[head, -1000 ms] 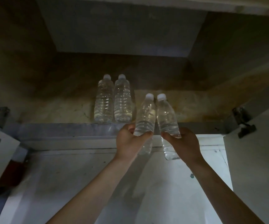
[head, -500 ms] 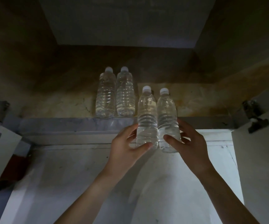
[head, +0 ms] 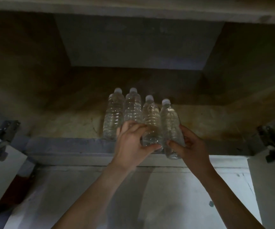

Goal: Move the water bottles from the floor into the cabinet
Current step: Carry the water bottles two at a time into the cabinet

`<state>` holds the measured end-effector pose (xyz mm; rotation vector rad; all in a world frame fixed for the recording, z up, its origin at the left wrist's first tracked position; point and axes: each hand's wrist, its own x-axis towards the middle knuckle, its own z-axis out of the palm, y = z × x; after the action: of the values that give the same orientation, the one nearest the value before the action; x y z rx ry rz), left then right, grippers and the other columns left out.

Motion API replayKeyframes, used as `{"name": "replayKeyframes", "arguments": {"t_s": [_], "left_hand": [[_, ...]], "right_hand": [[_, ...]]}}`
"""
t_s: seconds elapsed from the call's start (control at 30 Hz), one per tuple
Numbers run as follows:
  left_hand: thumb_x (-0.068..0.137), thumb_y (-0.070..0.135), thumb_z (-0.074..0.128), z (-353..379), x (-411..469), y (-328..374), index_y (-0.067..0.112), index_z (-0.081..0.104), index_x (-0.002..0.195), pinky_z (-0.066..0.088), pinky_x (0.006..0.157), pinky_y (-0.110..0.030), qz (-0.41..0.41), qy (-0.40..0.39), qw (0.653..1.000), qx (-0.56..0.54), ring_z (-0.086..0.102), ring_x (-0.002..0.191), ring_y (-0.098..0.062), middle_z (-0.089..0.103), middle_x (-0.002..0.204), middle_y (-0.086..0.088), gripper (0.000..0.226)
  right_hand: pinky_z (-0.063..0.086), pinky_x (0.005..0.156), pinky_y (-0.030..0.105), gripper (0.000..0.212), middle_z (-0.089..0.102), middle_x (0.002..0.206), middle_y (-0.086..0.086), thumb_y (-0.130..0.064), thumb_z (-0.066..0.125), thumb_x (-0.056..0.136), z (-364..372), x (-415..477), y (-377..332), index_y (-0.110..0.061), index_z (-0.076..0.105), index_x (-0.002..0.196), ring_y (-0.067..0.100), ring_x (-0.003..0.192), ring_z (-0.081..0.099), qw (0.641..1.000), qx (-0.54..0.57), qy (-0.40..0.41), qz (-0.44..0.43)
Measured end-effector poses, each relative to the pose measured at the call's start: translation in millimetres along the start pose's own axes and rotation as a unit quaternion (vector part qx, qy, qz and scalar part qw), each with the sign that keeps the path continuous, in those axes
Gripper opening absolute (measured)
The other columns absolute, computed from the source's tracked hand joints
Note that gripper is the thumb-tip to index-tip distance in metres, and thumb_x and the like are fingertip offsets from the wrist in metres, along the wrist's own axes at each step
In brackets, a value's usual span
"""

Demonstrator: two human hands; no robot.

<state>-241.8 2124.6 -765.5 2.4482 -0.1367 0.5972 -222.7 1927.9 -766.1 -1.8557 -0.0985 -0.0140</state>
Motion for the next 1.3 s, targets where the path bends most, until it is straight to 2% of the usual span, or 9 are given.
{"name": "replayKeyframes", "arguments": {"t_s": [0.07, 0.2, 0.37, 0.43, 0.53, 0.67, 0.8, 1.07, 1.3], "left_hand": [[0.063, 0.069, 0.071, 0, 6, -6, 0.027, 0.070, 0.114, 0.034, 0.103, -0.032, -0.018, -0.031, 0.999, 0.005, 0.046, 0.122, -0.011, 0.067, 0.117, 0.013, 0.066], [0.068, 0.078, 0.057, 2, 12, -14, 0.025, 0.063, 0.127, 0.026, 0.117, -0.040, -0.024, -0.040, 0.999, 0.021, 0.043, 0.134, -0.012, 0.059, 0.136, 0.009, 0.081], [0.078, 0.077, 0.047, 5, 11, -19, 0.024, 0.054, 0.138, 0.030, 0.117, -0.044, -0.025, -0.068, 0.997, 0.040, 0.031, 0.144, -0.016, 0.047, 0.149, 0.007, 0.081], [0.079, 0.074, 0.049, 6, 9, -24, 0.023, 0.051, 0.141, 0.027, 0.119, -0.043, -0.015, -0.081, 0.996, 0.034, 0.027, 0.146, -0.016, 0.043, 0.152, 0.007, 0.081], [0.080, 0.067, 0.055, 6, 8, -29, 0.019, 0.053, 0.140, 0.028, 0.118, -0.042, 0.000, -0.087, 0.995, 0.039, 0.028, 0.146, -0.018, 0.044, 0.152, 0.004, 0.077], [0.082, 0.053, 0.068, 9, 9, -28, 0.017, 0.057, 0.136, 0.028, 0.114, -0.036, -0.001, -0.066, 0.996, 0.056, 0.035, 0.141, -0.017, 0.051, 0.146, 0.003, 0.066], [0.082, 0.048, 0.071, 11, 12, -25, 0.018, 0.059, 0.134, 0.028, 0.108, -0.030, -0.013, -0.050, 0.996, 0.071, 0.037, 0.135, -0.015, 0.054, 0.140, 0.005, 0.062], [0.085, 0.049, 0.066, 12, 11, -22, 0.018, 0.060, 0.134, 0.030, 0.107, -0.034, -0.031, -0.059, 0.994, 0.081, 0.036, 0.134, -0.016, 0.054, 0.138, 0.007, 0.059], [0.093, 0.053, 0.046, 6, 7, -19, 0.018, 0.049, 0.143, 0.022, 0.116, -0.036, -0.009, -0.094, 0.990, 0.101, 0.028, 0.144, -0.017, 0.046, 0.149, 0.003, 0.061]], "right_hand": [[0.059, 0.075, 0.023, 0.043, 0.075, 0.101, -0.014, -0.014, 0.078, 0.081, 3, 5, 1, -0.035, 0.068, 0.117, 0.006, 0.094, 0.071, 1.000, 0.011, 0.000, -0.002], [0.060, 0.073, 0.023, 0.042, 0.075, 0.100, -0.016, -0.017, 0.078, 0.082, 6, 15, 3, -0.032, 0.067, 0.119, 0.005, 0.092, 0.071, 1.000, 0.022, 0.008, -0.014], [0.060, 0.084, 0.038, 0.044, 0.071, 0.115, -0.011, -0.032, 0.077, 0.082, 7, 12, 16, -0.029, 0.062, 0.124, 0.012, 0.104, 0.068, 0.999, -0.011, 0.033, -0.022], [0.056, 0.089, 0.030, 0.055, 0.068, 0.122, -0.014, -0.037, 0.077, 0.081, 5, 4, 22, -0.030, 0.058, 0.132, 0.008, 0.110, 0.065, 0.997, -0.065, 0.022, -0.033], [0.051, 0.091, 0.020, 0.063, 0.066, 0.126, -0.012, -0.033, 0.080, 0.078, 3, 1, 24, -0.028, 0.057, 0.136, 0.005, 0.113, 0.061, 0.995, -0.089, 0.030, -0.040], [0.055, 0.097, 0.038, 0.061, 0.066, 0.127, -0.011, -0.032, 0.081, 0.077, 5, 11, 23, -0.030, 0.058, 0.133, 0.011, 0.117, 0.062, 0.998, -0.050, 0.025, -0.020], [0.055, 0.097, 0.043, 0.071, 0.064, 0.130, -0.012, -0.054, 0.074, 0.070, 9, 19, 23, -0.030, 0.058, 0.134, 0.011, 0.120, 0.060, 0.998, -0.046, 0.027, -0.029], [0.055, 0.095, 0.045, 0.069, 0.064, 0.129, -0.007, -0.049, 0.072, 0.073, 11, 30, 25, -0.026, 0.056, 0.136, 0.014, 0.119, 0.061, 0.997, -0.035, 0.022, -0.057], [0.053, 0.100, 0.039, 0.069, 0.051, 0.143, -0.004, -0.061, 0.056, 0.087, 5, 27, 25, -0.028, 0.041, 0.145, 0.015, 0.126, 0.053, 0.983, -0.176, -0.007, -0.059]]}}
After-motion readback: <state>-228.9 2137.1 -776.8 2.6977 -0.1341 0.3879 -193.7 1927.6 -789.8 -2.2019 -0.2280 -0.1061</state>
